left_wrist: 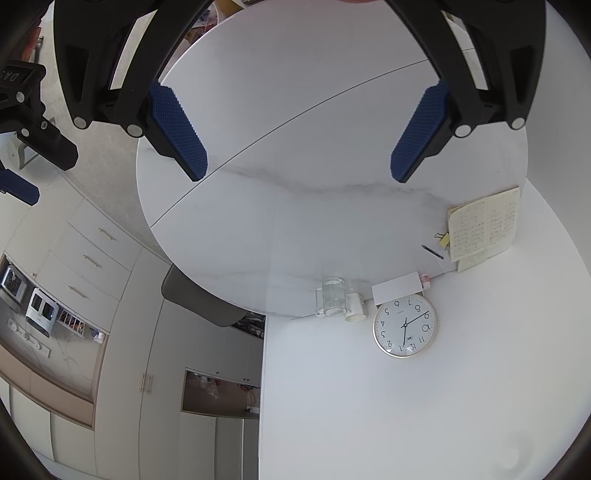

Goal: Collect trash

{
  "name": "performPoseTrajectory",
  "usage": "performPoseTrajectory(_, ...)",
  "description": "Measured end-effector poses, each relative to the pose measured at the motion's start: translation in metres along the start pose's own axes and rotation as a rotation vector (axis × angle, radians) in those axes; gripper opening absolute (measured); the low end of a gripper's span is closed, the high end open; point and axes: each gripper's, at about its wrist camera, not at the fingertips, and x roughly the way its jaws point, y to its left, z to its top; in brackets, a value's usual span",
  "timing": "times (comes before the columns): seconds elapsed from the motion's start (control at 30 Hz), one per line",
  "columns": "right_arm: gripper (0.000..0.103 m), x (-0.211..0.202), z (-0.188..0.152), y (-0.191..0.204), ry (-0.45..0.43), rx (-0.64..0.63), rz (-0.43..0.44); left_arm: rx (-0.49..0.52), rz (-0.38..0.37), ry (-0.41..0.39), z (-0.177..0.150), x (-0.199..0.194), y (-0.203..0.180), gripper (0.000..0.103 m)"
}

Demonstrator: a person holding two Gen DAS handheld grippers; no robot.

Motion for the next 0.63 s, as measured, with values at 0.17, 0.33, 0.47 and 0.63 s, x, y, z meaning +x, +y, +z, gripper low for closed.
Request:
performPoseTrajectory(0.17,0.101,0.001,0.0,-0.002,0.006,0.005,0.0,0.013,-0.006,0.02,-0.001,0.007,-0.001,0.095)
performPoseTrajectory(0.33,0.1,0.003,0.0,-0.002,0.01,0.007,0.0,0.016,-0.01,0.031,-0.001,0.011,-0.004,0.095)
performPoseTrajectory(0.47,0.1,0.005,-0.002,-0.002,0.018,0.009,-0.001,0.012,-0.002,0.045,-0.001,0.014,-0.004,0.095)
performPoseTrajectory(0.63,0.1,0.009,-0.004,-0.004,0.034,0.013,0.001,0.02,-0.003,0.042,-0.001,0.013,-0.006,0.095)
